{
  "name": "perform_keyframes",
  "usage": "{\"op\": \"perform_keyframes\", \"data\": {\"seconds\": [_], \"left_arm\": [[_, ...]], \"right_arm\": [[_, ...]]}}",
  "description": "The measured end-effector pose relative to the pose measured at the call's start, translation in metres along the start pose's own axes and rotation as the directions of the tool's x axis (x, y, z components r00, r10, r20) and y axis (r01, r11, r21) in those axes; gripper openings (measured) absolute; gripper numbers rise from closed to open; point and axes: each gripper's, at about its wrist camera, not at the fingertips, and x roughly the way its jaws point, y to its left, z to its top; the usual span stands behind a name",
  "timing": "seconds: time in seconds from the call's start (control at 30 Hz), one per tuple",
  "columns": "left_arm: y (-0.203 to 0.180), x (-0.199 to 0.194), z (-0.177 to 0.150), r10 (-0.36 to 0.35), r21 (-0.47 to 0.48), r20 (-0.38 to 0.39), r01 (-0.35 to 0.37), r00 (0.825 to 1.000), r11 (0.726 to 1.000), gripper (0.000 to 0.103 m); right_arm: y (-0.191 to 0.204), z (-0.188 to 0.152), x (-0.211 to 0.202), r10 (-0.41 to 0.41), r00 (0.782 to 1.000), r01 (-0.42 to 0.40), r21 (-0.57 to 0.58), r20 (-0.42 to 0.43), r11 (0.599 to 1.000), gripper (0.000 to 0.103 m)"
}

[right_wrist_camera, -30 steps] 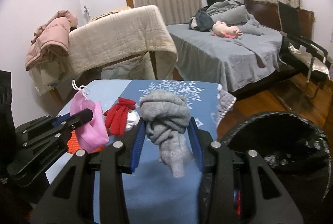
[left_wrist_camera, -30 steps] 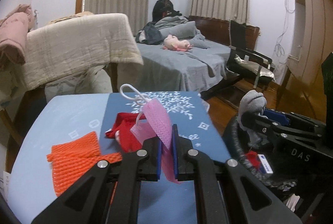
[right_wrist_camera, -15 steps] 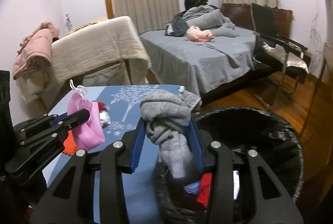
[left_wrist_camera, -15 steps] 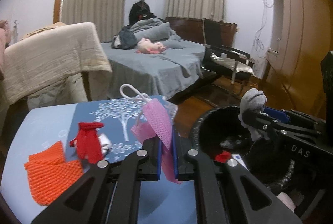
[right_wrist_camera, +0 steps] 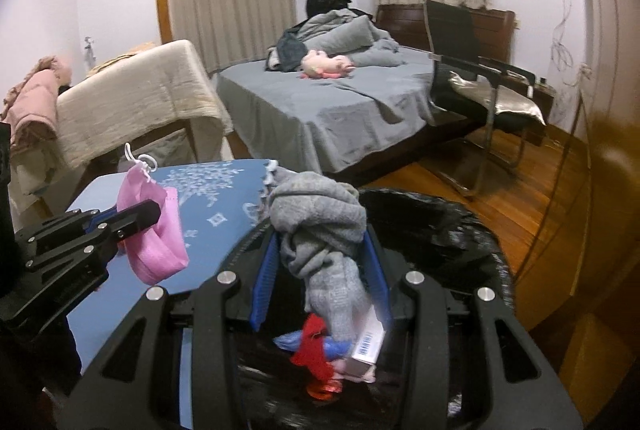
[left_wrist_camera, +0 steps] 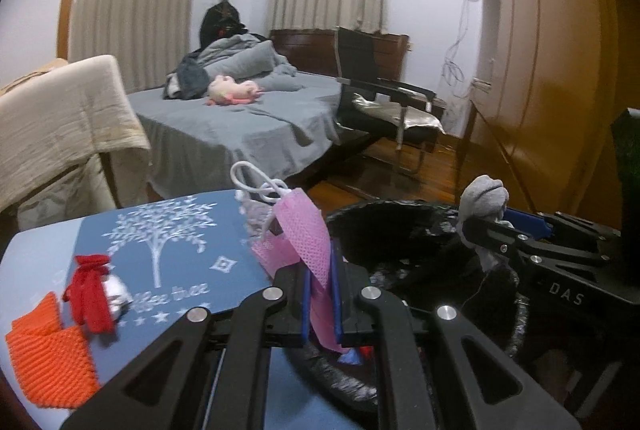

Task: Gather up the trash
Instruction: 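Open both tools to drop the bag and sock into the bin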

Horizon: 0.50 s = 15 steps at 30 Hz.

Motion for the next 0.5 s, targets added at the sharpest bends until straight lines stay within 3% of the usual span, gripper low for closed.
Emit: {"op": "perform_keyframes", "data": {"seconds": [0.5], "left_arm": [[-0.048, 0.047, 0.005, -0.090, 0.063, -0.040, 0.093, 0.995, 0.994, 0.008]], "right_arm": [[-0.053, -0.013, 0.007, -0.087, 0.996, 0.088, 0.039, -0.022, 0.995, 0.040]]}}
